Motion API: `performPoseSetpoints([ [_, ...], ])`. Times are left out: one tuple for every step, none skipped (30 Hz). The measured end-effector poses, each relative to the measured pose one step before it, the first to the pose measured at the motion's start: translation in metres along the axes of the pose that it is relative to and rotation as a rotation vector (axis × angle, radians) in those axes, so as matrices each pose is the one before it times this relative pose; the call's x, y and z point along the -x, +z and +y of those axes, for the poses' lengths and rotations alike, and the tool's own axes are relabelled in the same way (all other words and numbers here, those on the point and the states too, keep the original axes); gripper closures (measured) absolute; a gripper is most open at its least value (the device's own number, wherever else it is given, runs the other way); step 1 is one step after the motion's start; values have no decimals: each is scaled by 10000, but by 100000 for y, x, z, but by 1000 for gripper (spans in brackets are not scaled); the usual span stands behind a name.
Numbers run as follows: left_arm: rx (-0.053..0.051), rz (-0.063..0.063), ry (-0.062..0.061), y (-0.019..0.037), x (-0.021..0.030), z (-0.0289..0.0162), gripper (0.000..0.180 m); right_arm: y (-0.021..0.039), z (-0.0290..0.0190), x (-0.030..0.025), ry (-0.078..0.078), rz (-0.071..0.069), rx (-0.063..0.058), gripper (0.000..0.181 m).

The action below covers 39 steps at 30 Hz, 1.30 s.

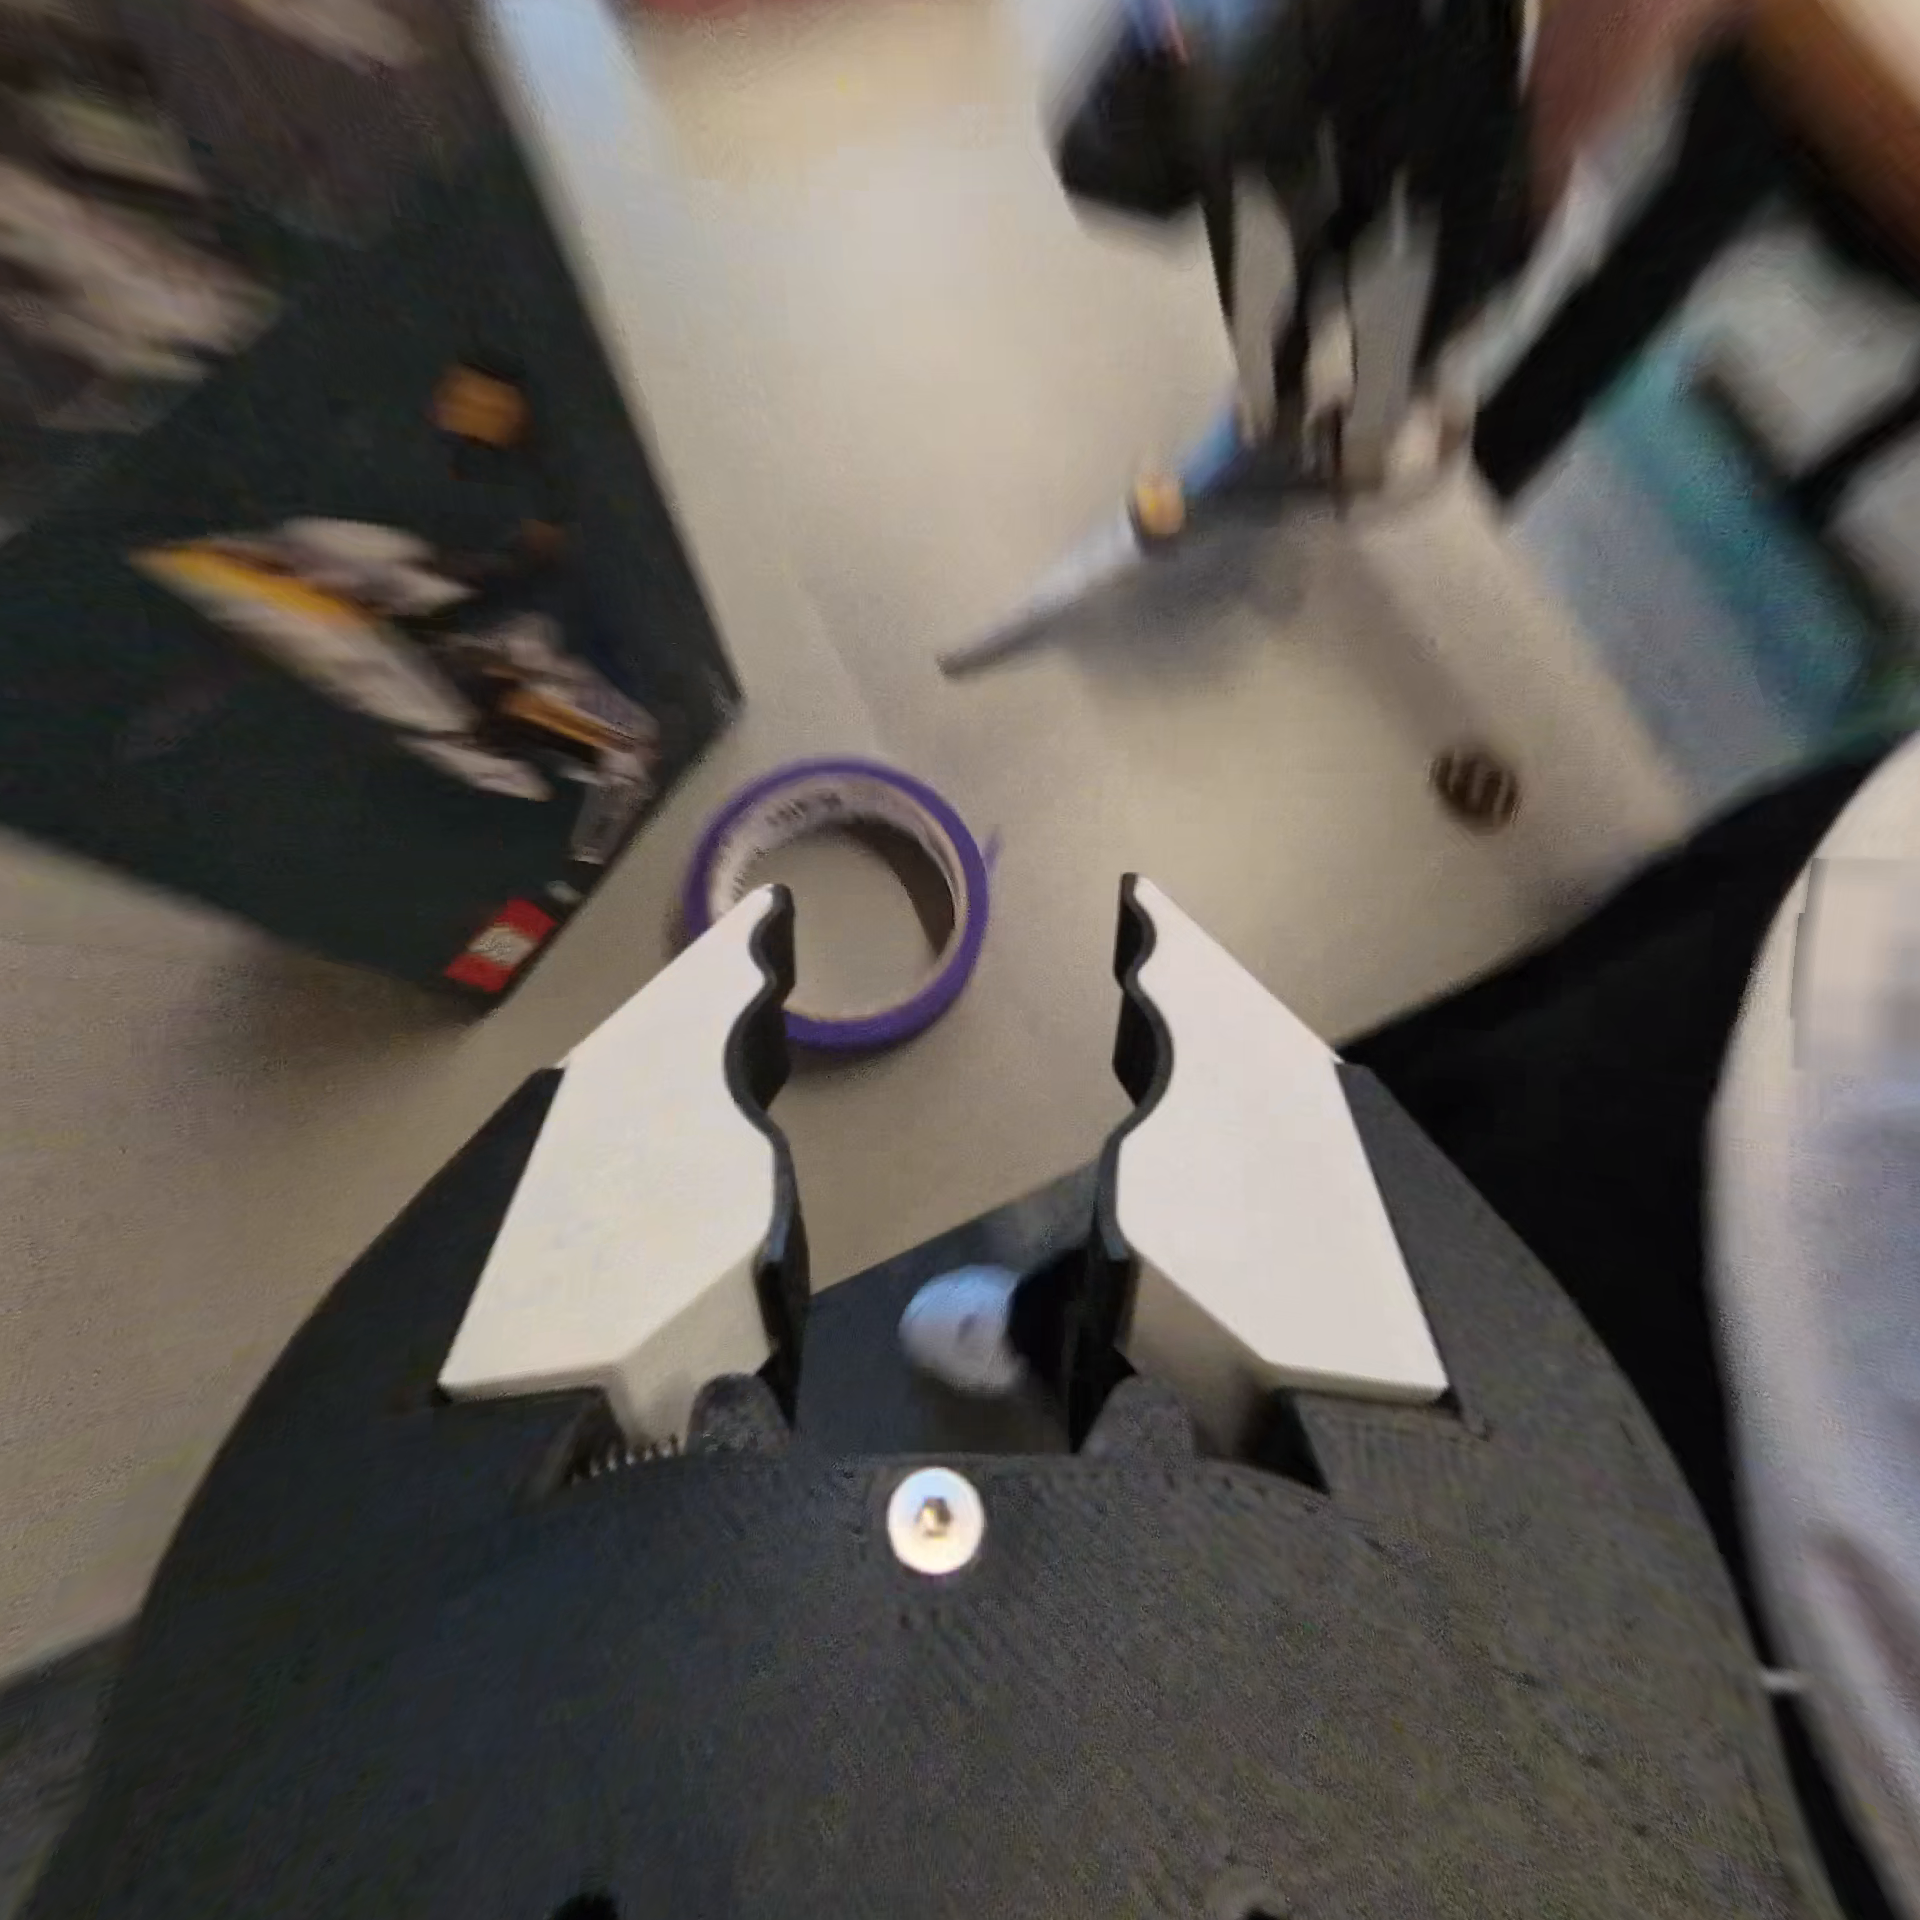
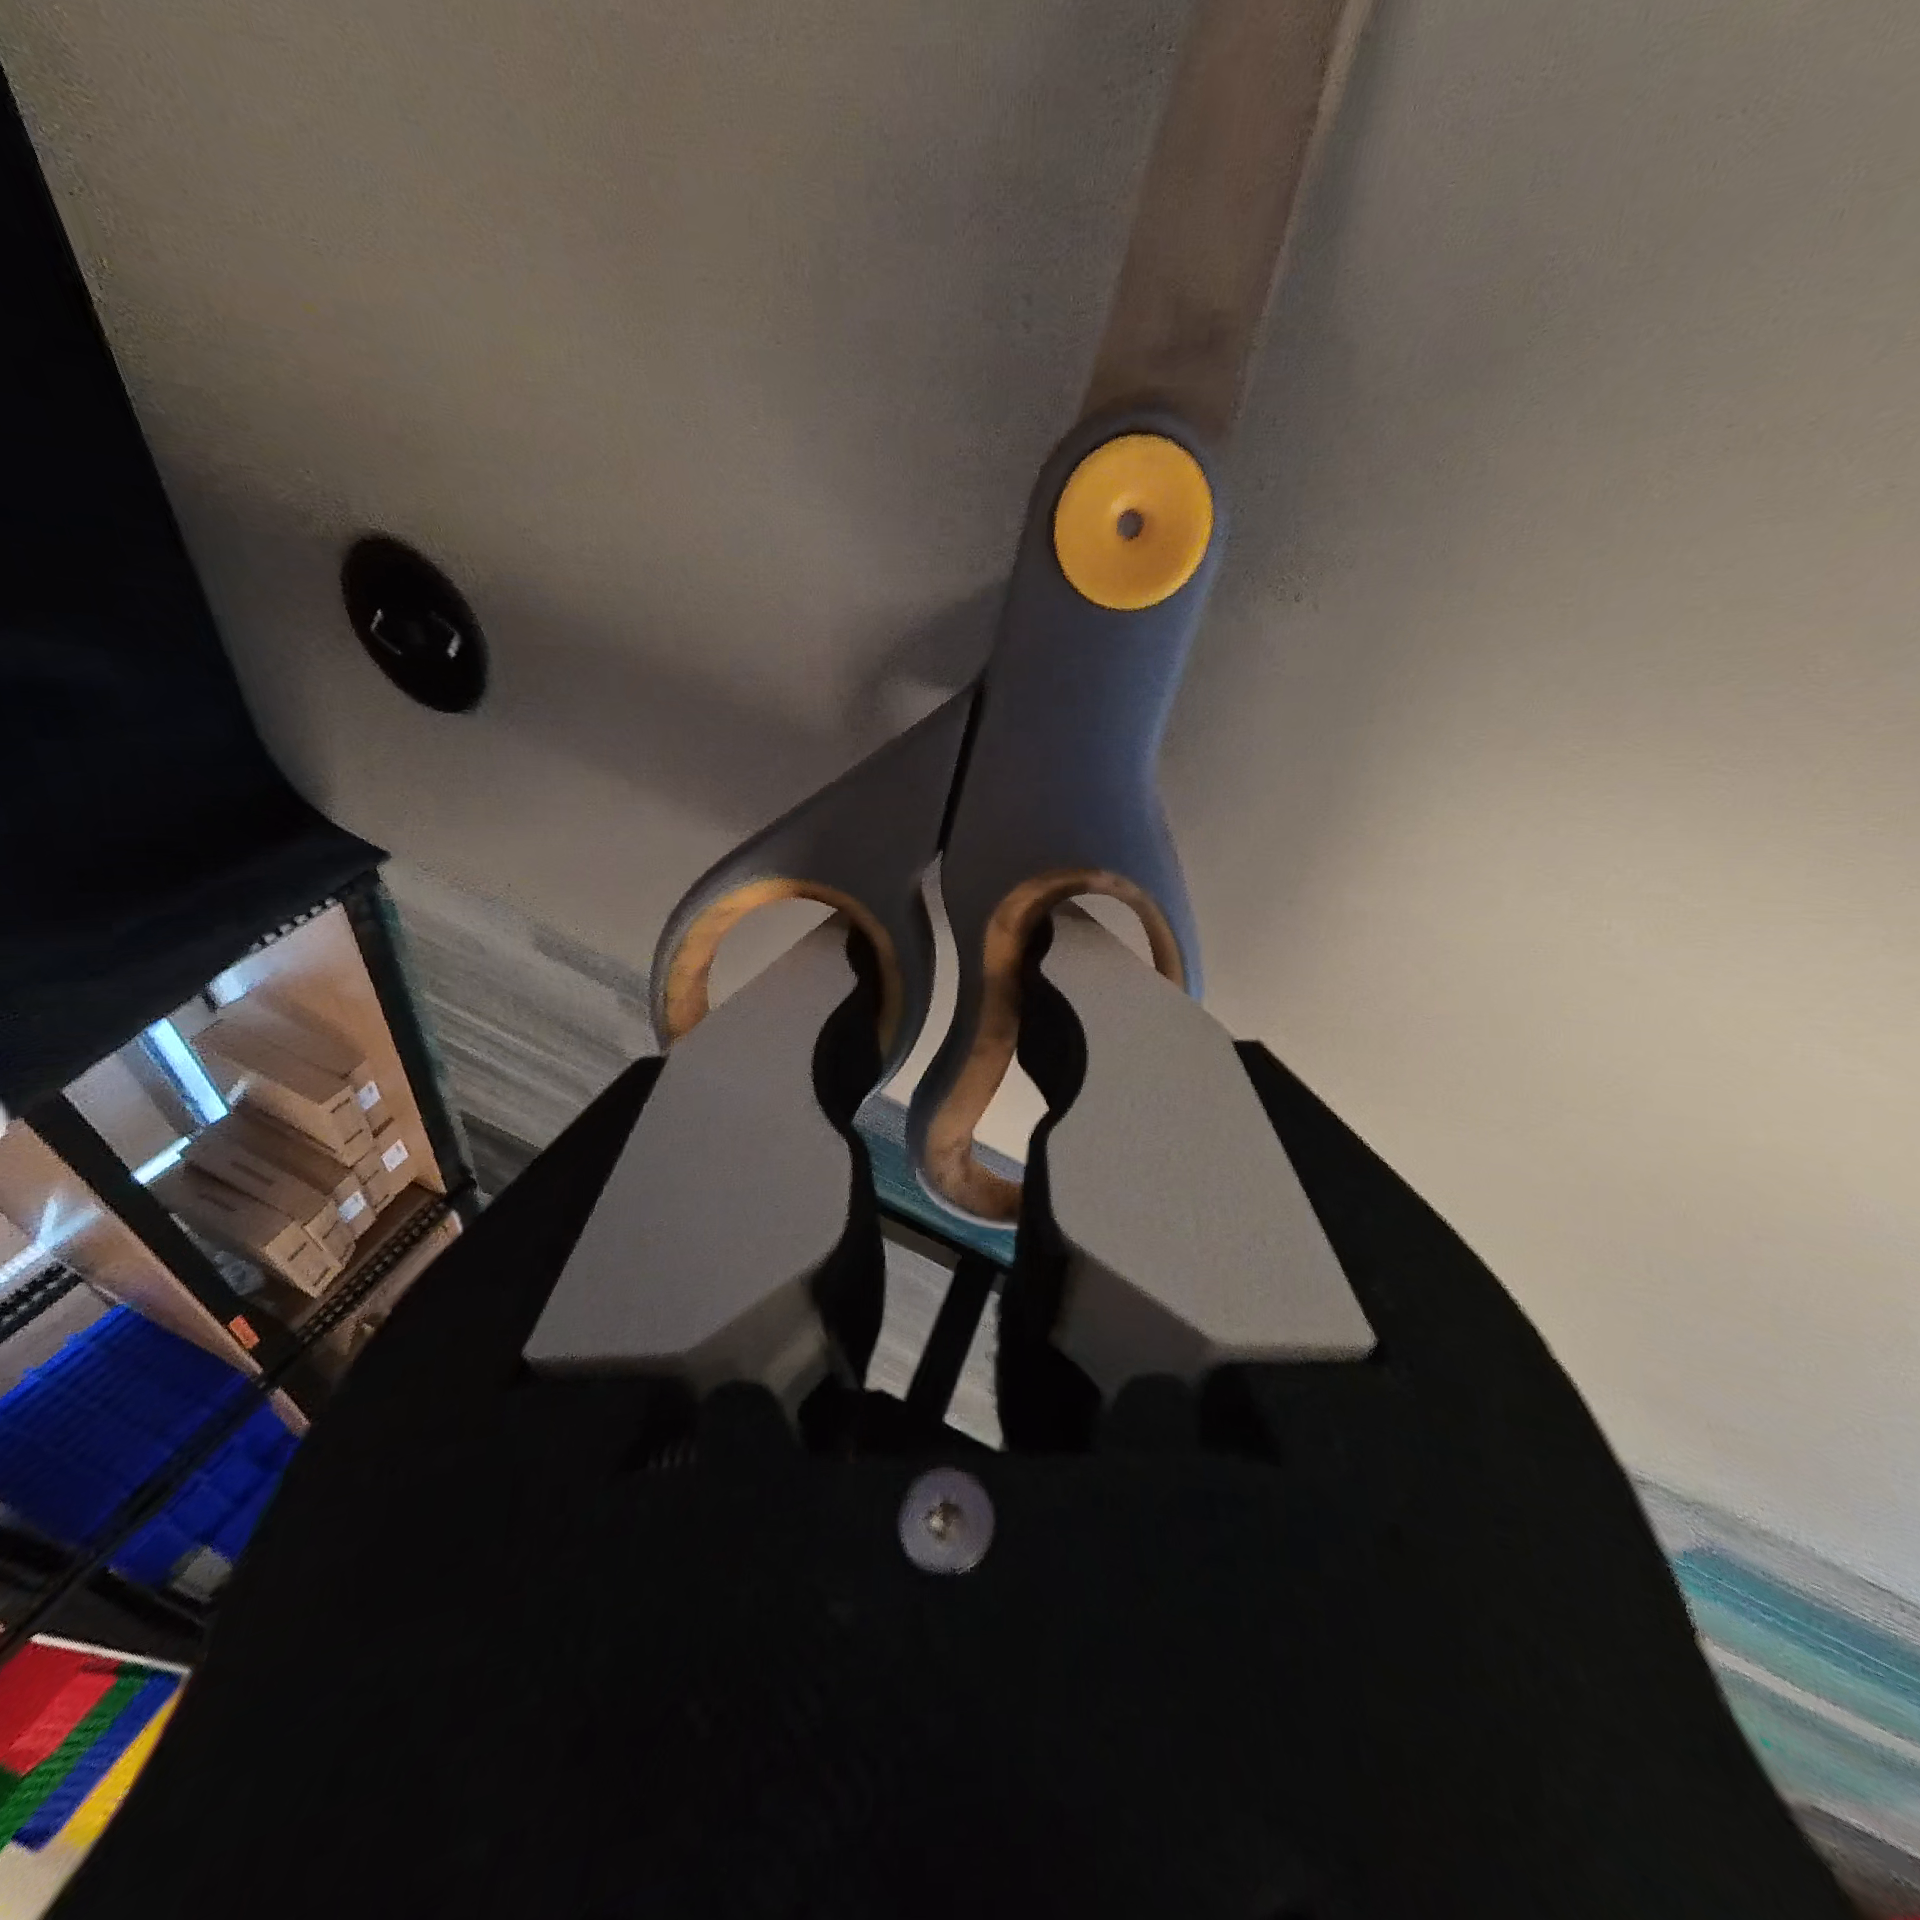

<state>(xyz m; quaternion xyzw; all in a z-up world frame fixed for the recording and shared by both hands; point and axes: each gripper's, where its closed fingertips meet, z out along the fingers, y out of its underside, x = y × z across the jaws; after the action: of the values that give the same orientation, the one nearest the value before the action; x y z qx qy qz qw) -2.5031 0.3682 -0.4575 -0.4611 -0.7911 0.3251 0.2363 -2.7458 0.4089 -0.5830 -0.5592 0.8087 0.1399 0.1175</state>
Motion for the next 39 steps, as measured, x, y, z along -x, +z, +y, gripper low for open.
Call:
performPoseSetpoints([
  [-1031, -107, -1194, -1810, 1238, -1542, 123, 217, -275, 247, 99, -43, -138, 161],
  [-967, 177, -1255, -1484, 1039, -1678, 123, 156, -245, 148, 48, 6, -134, 161],
  [-978, 351, -1216, -1164, 856, -1832, 125, 10, -252, 115, 20, -3, -126, 161],
  [-1061, 312, -1189, -807, 848, -1950, 130, 8, -103, 69, 48, -20, -29, 161],
  [-979, 113, -1007, -511, 1063, -1800, 133, -9, -20, 107, 25, -71, 4, 159],
  [-747, -13, -688, -224, 1083, -1395, 137, -29, 21, 156, 32, -101, -34, 155],
  [-568, 46, -483, 14, 751, -1076, 139, -67, 79, 142, 116, -89, -64, 149],
  [-530, 169, -426, 145, 318, -899, 140, -186, 219, 40, 129, -16, -17, 143],
  [-480, 238, -407, 222, 35, -692, 141, -383, 205, 166, -12, -70, -115, 138],
  [-384, 375, -378, 253, -357, -456, 144, -646, 15, 87, -25, 10, -295, 131],
  [-240, 292, -243, 259, -376, -178, 144, -944, 8, 121, 25, -10, -290, 127],
  [-81, 70, -81, 237, -118, 108, 144, -1272, -131, 74, 47, 16, -301, 123],
  [-2, -23, -11, 184, 33, 212, 144, -1704, -486, 76, -40, 44, -372, 124],
  [-15, 21, -26, 152, 8, 193, 145, -2182, -1218, 97, -116, 70, -561, 131],
  [-72, 115, -131, 120, -44, 108, 145, -2614, -2224, 106, -165, 73, -766, 137],
  [-88, 180, -239, 111, -46, 88, 145, -2888, -3494, 245, -180, -9, -1046, 145],
  [-31, 232, -255, 129, -53, 172, 147, -2795, -4748, 858, -169, -425, -1348, 161],
  [0, 244, -180, 118, -48, 212, 150, -2209, -5579, 1662, -131, -938, -1512, 181],
  [-1, 146, -123, 120, 59, 214, 152, -1112, -5636, 1516, 71, -887, -1373, 181],
  [-6, 94, -94, 121, 81, 188, 152, 33, -4647, 1272, 303, -908, -847, 181],
  [-60, 105, -67, 96, -17, 66, 155, 858, -3228, 1151, 507, -1052, -160, 181],
  [-118, 140, -32, 89, -140, -61, 157, 1265, -2138, 481, 493, -768, 314, 181],
  [-116, 117, -12, 99, -151, -95, 160, 1382, -1488, -413, 393, -259, 411, 181],
  [-78, 128, 35, 106, -211, -60, 163, 1350, -885, -889, 419, -18, 578, 181],
  [-21, 87, 88, 96, -197, 8, 172, 1176, -542, -1085, 464, 97, 602, 181],
  [-52, 49, 136, 61, -159, -23, 180, 980, -493, -964, 489, 34, 444, 181],
  [-90, -116, 93, 16, 80, -76, 180, 745, -474, -700, 480, -60, 287, 181],
  [-97, -61, 44, -10, 19, -82, 180, 524, -531, -322, 453, -191, 70, 181],
  [-9, -2, -6, -28, -14, 45, 180, 380, -307, -370, 473, -96, 106, 181],
  [23, -23, -15, -40, 51, 106, 180, 232, -209, -809, 338, 245, 122, 181],
  [-7, -37, 24, -99, 68, 58, 180, 154, -107, -1054, 138, 482, 124, 181],
  [-72, -28, 32, -135, 69, -42, 180, 188, 138, -804, 152, 319, 244, 181],
  [-85, -33, -10, -148, 104, -98, 180, 244, 335, -610, 238, 198, 312, 181],
  [-19, -23, -23, -99, 135, -9, 180, 221, 239, -75, 122, -102, 233, 181],
  [-7, 32, -42, -15, 85, 20, 180, 82, 130, 14, 91, -119, 123, 181],
  [12, 63, -65, 71, 29, 68, 180, -26, 11, -61, 43, -59, 29, 181],
  [61, 99, -95, 178, -28, 157, 180, -83, -93, -102, 11, -52, -39, 181],
  [39, 96, -158, 198, -11, 114, 180, -95, -98, -98, 47, -94, -45, 181],
  [-89, 32, -212, 90, 117, -81, 180, -73, -70, -61, 55, -91, -28, 181],
])
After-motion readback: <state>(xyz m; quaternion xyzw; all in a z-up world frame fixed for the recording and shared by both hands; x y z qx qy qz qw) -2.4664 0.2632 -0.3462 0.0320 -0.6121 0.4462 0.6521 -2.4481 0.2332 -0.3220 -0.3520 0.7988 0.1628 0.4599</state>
